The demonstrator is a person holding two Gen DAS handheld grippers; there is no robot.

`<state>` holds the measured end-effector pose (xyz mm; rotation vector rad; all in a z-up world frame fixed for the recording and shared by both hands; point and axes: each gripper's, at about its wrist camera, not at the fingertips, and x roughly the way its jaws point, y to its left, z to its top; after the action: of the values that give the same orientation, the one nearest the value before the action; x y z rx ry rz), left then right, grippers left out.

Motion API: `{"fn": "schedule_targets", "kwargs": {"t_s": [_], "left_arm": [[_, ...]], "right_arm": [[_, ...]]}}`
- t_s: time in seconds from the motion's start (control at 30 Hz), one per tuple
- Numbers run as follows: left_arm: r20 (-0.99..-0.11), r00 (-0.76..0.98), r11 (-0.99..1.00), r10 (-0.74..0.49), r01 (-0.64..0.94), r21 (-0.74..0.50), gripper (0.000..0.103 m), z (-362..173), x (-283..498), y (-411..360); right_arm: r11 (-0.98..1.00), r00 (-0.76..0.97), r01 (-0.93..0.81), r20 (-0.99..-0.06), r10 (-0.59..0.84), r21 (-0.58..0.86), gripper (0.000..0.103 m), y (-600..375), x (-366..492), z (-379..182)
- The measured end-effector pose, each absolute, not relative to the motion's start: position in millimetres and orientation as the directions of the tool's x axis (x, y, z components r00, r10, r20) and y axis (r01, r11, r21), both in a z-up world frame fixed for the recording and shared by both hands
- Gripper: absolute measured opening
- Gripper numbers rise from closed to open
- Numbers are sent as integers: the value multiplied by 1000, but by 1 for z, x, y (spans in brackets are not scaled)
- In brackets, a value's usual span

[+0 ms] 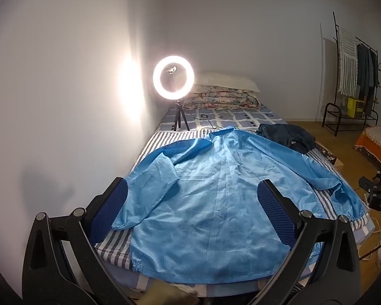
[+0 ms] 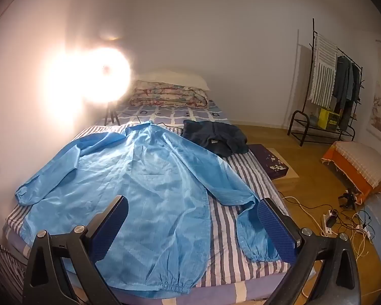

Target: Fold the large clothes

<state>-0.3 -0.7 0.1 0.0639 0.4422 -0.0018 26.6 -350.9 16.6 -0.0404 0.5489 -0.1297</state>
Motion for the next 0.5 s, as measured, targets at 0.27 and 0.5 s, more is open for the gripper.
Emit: {"fn": "schedule_targets", "kwargs": {"t_s": [0.27, 0.5], "left_arm": [[-431, 902, 999, 3, 16, 41, 103, 0, 0, 0], [-434, 901, 999, 2, 15, 35, 103, 0, 0, 1]], "right_arm": [[991, 847, 109, -514, -136, -83, 103, -348, 28, 18], [990, 842, 115, -521, -140, -79, 103, -349, 31, 19]]}}
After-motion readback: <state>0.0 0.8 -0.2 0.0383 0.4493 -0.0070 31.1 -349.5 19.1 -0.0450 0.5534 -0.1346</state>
